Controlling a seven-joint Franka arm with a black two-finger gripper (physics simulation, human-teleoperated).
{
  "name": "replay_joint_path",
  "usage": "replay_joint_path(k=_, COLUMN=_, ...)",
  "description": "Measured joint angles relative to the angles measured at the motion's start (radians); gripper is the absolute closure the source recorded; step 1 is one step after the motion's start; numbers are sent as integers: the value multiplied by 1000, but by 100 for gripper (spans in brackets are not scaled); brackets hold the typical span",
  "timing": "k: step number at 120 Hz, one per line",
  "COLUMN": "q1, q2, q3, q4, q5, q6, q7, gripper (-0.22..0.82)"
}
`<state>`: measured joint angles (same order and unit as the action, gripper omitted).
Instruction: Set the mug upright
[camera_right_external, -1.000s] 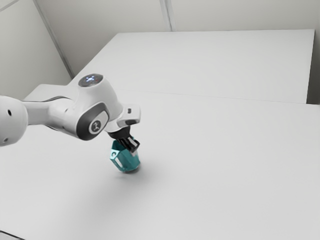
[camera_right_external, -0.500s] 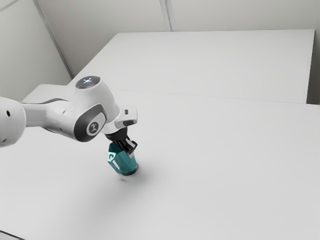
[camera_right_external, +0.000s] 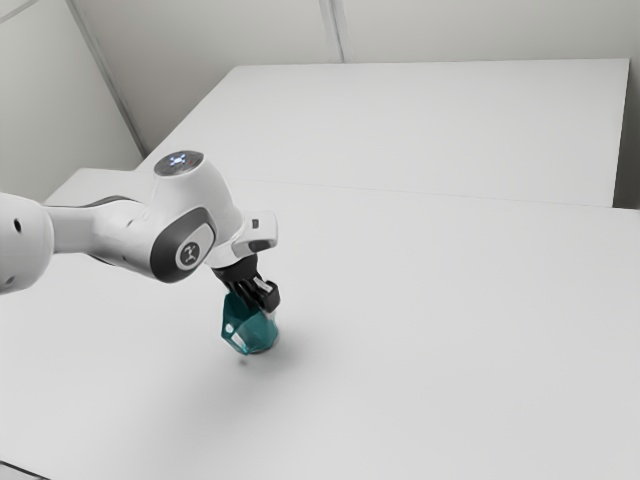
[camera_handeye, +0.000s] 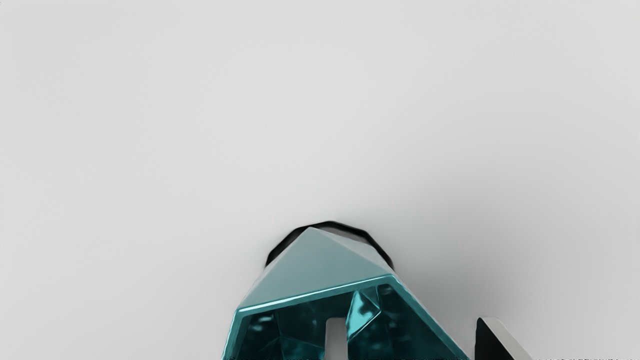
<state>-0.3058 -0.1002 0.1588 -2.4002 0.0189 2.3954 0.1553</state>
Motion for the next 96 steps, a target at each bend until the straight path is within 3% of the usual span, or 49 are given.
replay_joint_path(k=48, q1=8, q2=-102, q3=25, q4=31, q5=-2, q6=-38, q7=11, gripper=16)
replay_joint_path(k=69, q1=14, q2=9, q3=56, q4=331, q5=-3, q6=-228, q7=25, gripper=8)
replay_joint_path(k=96, q1=128, q2=193, q3=20, q4=687, q5=-10, q6=-467, q7=78, gripper=4)
